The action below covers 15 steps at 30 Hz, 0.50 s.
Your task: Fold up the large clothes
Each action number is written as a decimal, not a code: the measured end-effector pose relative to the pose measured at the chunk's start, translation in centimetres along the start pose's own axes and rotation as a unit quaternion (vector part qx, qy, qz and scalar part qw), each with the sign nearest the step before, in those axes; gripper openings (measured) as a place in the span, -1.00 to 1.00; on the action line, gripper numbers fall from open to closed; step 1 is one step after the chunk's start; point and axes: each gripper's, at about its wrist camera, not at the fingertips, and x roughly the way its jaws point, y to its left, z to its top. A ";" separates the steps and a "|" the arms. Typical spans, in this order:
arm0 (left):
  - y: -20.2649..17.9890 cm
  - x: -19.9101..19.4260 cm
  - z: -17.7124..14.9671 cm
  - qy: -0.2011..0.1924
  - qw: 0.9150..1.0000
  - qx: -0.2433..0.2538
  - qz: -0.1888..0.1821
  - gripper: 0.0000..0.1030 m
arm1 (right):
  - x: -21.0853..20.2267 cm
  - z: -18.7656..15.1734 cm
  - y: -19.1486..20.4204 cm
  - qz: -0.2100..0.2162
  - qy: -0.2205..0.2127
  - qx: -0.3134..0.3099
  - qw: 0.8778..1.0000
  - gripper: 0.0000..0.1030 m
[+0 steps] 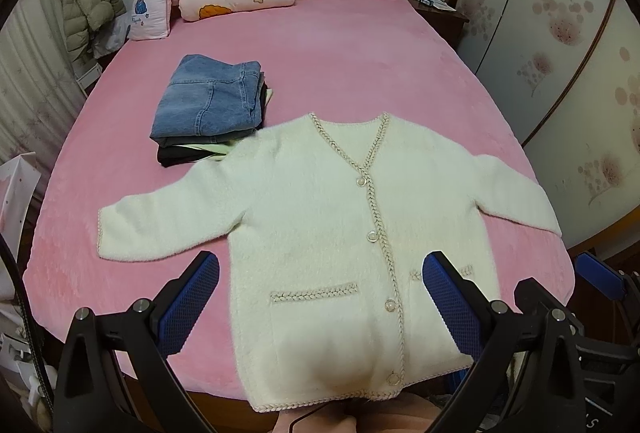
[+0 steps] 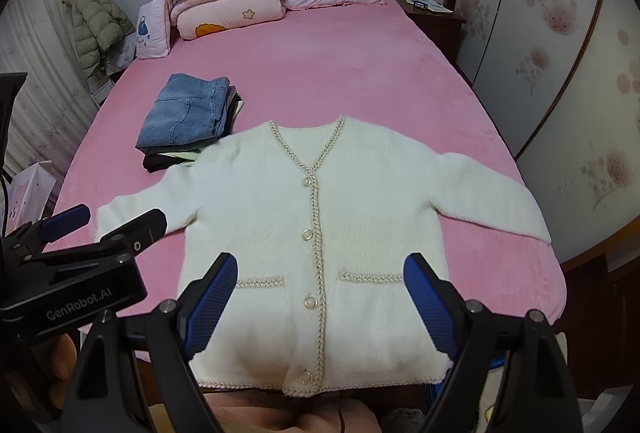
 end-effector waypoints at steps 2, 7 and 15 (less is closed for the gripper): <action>0.1 -0.1 -0.2 -0.002 1.000 0.003 -0.001 0.95 | -0.1 -0.2 0.1 -0.005 -0.001 0.000 1.000 0.66; 0.1 -0.1 -0.4 -0.007 1.000 0.006 -0.004 0.95 | -0.5 -0.5 0.4 -0.018 0.000 -0.001 1.000 0.66; 0.3 -0.2 -0.5 -0.009 1.000 0.012 -0.012 0.95 | -0.4 -0.8 1.0 -0.028 0.004 0.000 1.000 0.66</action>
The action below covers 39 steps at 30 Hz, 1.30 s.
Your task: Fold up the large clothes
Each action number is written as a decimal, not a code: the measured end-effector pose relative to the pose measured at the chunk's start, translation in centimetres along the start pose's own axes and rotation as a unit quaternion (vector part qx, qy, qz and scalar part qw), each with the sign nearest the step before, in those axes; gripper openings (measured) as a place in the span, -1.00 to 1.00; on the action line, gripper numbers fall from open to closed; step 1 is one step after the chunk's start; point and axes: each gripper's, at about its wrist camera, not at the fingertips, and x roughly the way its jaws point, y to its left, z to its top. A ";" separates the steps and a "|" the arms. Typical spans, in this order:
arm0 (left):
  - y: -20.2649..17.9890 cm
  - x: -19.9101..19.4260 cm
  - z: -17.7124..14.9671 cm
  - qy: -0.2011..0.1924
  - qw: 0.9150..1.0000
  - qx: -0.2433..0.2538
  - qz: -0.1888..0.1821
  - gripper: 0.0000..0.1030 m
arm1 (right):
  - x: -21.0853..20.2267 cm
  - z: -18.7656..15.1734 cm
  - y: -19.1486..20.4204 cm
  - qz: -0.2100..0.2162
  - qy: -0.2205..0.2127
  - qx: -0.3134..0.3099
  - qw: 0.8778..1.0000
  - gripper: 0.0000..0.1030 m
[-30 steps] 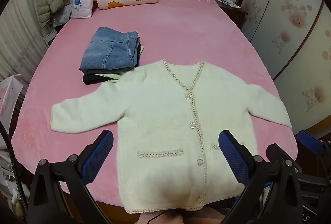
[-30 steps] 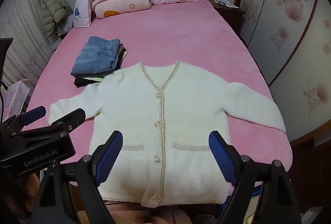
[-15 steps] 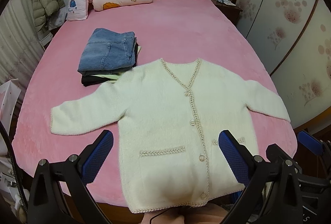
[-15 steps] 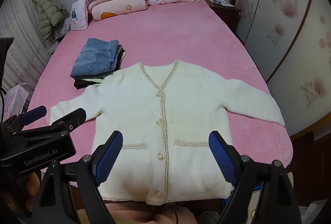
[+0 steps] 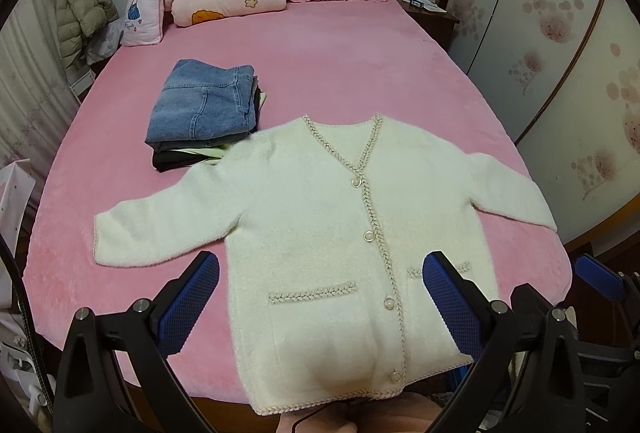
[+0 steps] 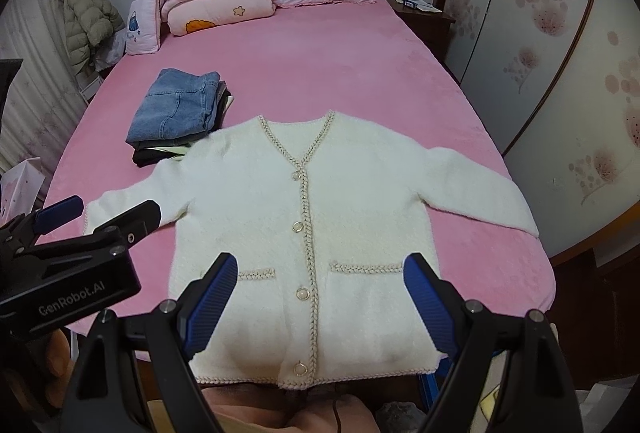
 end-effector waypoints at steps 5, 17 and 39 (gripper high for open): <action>-0.1 -0.2 -0.1 -0.005 1.000 0.005 0.000 0.95 | 0.0 -0.1 0.2 -0.003 -0.001 0.000 1.000 0.66; 0.7 0.2 0.1 0.002 1.000 0.005 0.005 0.95 | -0.2 0.1 0.8 -0.004 -0.002 0.004 1.000 0.66; 1.8 -0.1 0.0 -0.001 1.000 0.008 0.009 0.95 | -0.5 -0.1 0.6 0.000 -0.012 0.036 0.999 0.66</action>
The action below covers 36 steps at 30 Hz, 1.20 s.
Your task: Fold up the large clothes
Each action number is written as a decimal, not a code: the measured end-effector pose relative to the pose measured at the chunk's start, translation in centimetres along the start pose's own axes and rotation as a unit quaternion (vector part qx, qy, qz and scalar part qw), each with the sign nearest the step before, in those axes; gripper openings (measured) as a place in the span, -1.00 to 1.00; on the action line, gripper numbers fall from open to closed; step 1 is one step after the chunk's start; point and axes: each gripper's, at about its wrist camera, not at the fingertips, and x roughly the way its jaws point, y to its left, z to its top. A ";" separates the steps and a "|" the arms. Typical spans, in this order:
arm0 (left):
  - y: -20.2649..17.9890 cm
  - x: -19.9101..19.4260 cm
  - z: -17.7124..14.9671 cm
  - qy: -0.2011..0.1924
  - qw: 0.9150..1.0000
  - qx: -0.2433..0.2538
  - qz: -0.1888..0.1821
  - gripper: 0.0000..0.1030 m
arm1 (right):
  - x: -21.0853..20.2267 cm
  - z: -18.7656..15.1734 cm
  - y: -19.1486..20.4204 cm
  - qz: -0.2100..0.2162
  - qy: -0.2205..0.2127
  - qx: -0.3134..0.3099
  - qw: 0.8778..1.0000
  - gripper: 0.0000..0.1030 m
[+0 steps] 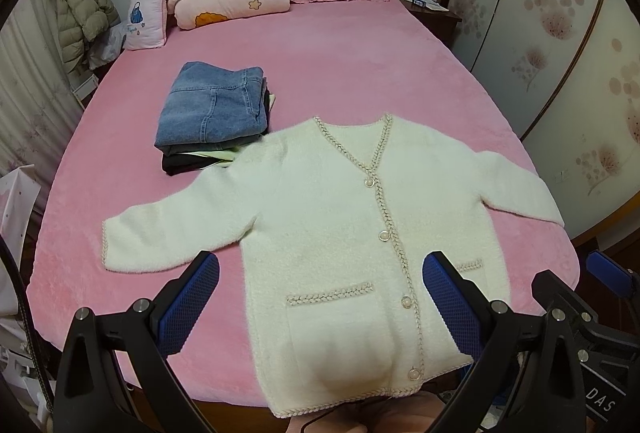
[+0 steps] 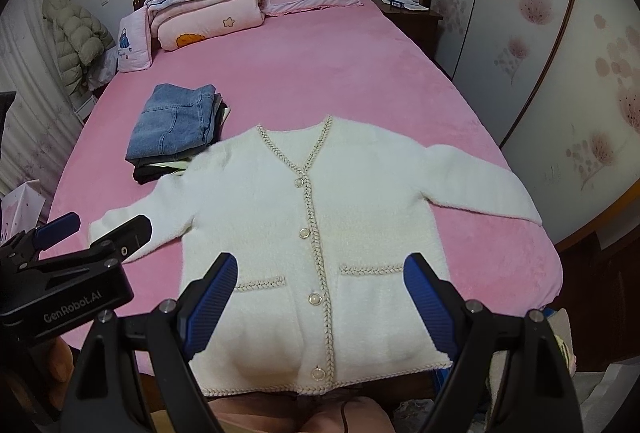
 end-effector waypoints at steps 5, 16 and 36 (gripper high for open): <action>0.0 -0.2 -0.1 -0.003 1.000 0.002 0.000 0.95 | -0.1 0.0 0.0 0.000 -0.001 0.000 1.000 0.66; 0.3 -0.7 -0.5 -0.011 1.000 0.010 -0.001 0.96 | -0.5 -0.2 0.3 -0.001 -0.004 0.007 1.000 0.66; 0.8 -0.5 0.3 -0.013 1.000 0.019 -0.020 0.96 | -0.8 -0.2 0.6 -0.015 -0.007 0.025 1.000 0.66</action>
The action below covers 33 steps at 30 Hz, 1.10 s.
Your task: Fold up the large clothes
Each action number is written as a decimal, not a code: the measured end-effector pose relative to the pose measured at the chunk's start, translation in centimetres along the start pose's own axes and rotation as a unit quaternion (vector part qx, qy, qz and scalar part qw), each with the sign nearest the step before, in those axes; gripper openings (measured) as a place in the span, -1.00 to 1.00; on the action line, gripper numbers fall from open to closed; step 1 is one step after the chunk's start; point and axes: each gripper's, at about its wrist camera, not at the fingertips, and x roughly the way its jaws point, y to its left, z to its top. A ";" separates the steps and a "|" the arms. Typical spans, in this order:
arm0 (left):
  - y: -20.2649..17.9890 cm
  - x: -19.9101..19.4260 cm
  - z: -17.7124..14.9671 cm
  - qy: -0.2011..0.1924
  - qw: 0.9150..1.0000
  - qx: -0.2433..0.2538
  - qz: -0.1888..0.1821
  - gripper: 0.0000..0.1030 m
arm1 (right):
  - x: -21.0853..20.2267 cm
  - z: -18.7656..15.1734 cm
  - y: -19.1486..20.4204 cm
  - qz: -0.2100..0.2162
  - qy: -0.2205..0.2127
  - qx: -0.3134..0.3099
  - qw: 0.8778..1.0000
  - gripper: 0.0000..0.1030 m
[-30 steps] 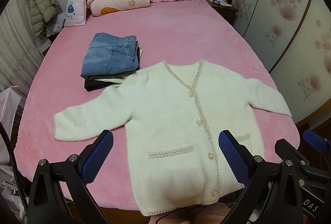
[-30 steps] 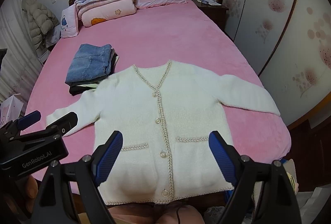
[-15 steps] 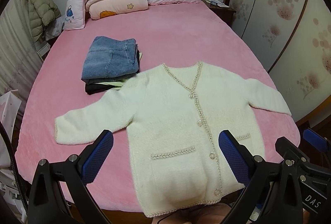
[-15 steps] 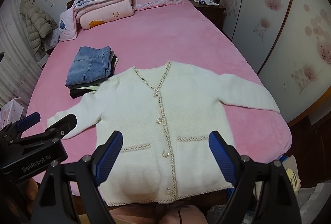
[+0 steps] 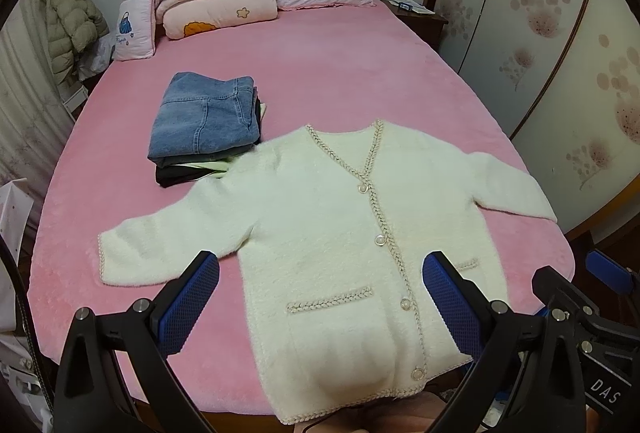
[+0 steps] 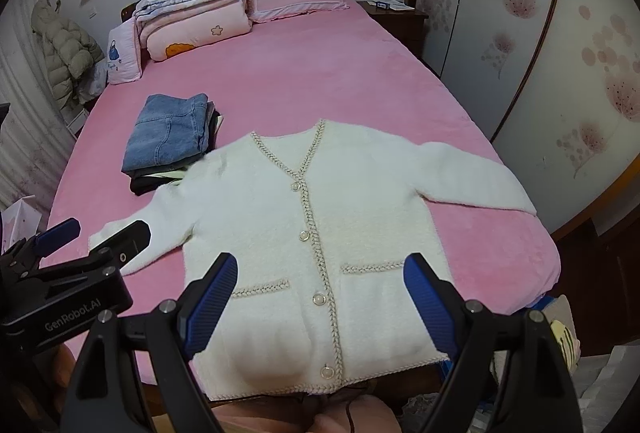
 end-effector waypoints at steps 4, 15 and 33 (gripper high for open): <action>-0.1 0.3 0.5 0.000 1.000 -0.002 -0.004 0.95 | 0.0 0.2 -0.3 -0.004 -0.002 0.005 1.000 0.66; -2.4 0.9 2.4 -0.010 1.000 0.007 0.012 0.96 | 0.4 1.5 -2.0 0.002 -0.011 0.012 1.000 0.66; -15.6 4.4 8.6 -0.034 0.994 -0.026 0.097 0.96 | 5.6 7.9 -17.9 0.065 -0.015 0.041 0.997 0.65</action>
